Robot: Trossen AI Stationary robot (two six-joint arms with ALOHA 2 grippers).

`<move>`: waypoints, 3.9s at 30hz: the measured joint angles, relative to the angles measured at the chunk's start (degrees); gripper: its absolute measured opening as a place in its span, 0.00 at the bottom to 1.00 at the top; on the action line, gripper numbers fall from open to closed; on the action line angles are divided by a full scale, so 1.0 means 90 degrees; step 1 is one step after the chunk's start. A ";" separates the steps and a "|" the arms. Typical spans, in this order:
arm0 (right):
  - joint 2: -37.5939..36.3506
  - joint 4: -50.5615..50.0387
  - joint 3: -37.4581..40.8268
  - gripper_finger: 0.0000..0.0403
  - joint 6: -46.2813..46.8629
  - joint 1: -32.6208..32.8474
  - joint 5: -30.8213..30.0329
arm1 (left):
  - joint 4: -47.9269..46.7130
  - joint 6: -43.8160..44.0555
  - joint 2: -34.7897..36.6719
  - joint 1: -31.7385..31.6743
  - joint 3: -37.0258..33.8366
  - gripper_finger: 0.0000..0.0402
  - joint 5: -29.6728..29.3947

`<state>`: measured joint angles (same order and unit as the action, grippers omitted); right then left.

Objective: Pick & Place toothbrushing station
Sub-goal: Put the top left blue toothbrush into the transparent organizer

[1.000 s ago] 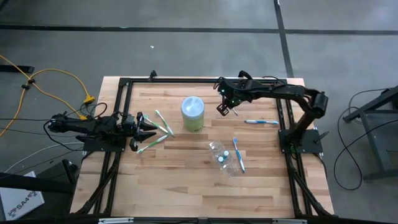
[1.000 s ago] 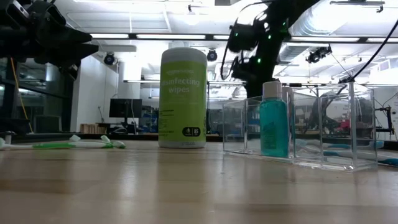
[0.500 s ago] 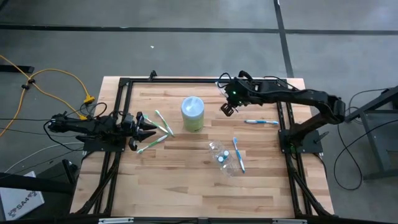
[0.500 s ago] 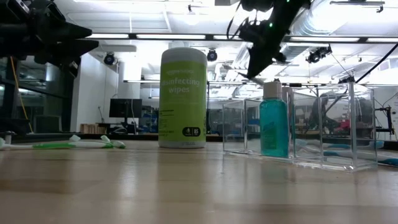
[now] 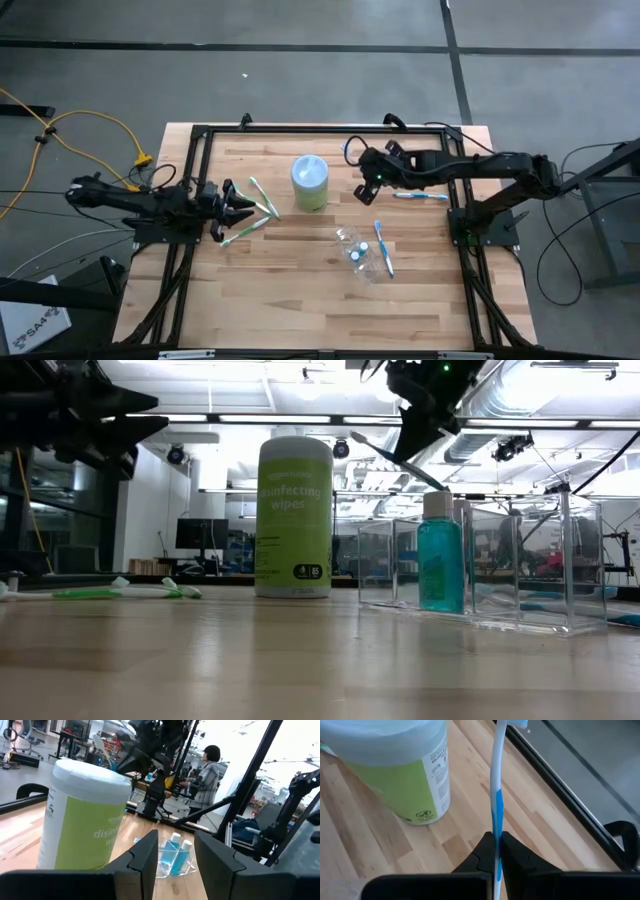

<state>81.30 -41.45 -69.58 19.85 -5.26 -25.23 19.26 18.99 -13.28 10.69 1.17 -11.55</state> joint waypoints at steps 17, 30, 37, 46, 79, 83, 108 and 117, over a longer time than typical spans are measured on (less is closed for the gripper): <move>0.0000 0.0007 0.0000 0.01 0.0842 0.1663 -0.1717 | 0.2135 -0.0180 -0.2593 0.0001 0.0238 0.31 -0.0013; 0.0000 0.1214 -0.0002 0.01 0.0768 0.3033 -0.2535 | 0.2699 -0.0455 -0.3595 -0.0001 0.0906 0.31 0.0440; 0.0000 0.1543 -0.0002 0.01 0.0447 0.3194 -0.2521 | 0.2734 -0.1292 -0.4860 -0.0001 0.2085 0.31 0.0777; 0.0073 0.1633 -0.0002 0.01 0.0433 0.3425 -0.2512 | 0.3498 -0.2271 -0.5944 -0.0023 0.2909 0.31 0.1110; 0.0682 0.3032 -0.0012 0.01 -0.0537 0.3615 -0.2034 | 0.2763 -0.1850 -0.6637 -0.0603 0.4206 0.49 0.2671; 0.0783 0.3432 -0.0003 0.01 -0.0922 0.3413 -0.1666 | 0.2842 -0.1895 -0.6635 -0.0601 0.4206 0.49 0.2620; 0.0816 0.4114 0.0000 0.01 -0.1855 0.2842 -0.0838 | 0.3185 -0.2067 -0.6635 -0.0635 0.4201 0.49 0.2594; 0.0816 0.4112 0.0000 0.01 -0.1855 0.2778 -0.0675 | 0.3316 -0.2160 -0.6635 -0.0635 0.4199 0.46 0.2586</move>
<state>88.64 -4.44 -69.58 3.16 19.75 -31.31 49.10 -0.45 -72.99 4.97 38.96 11.73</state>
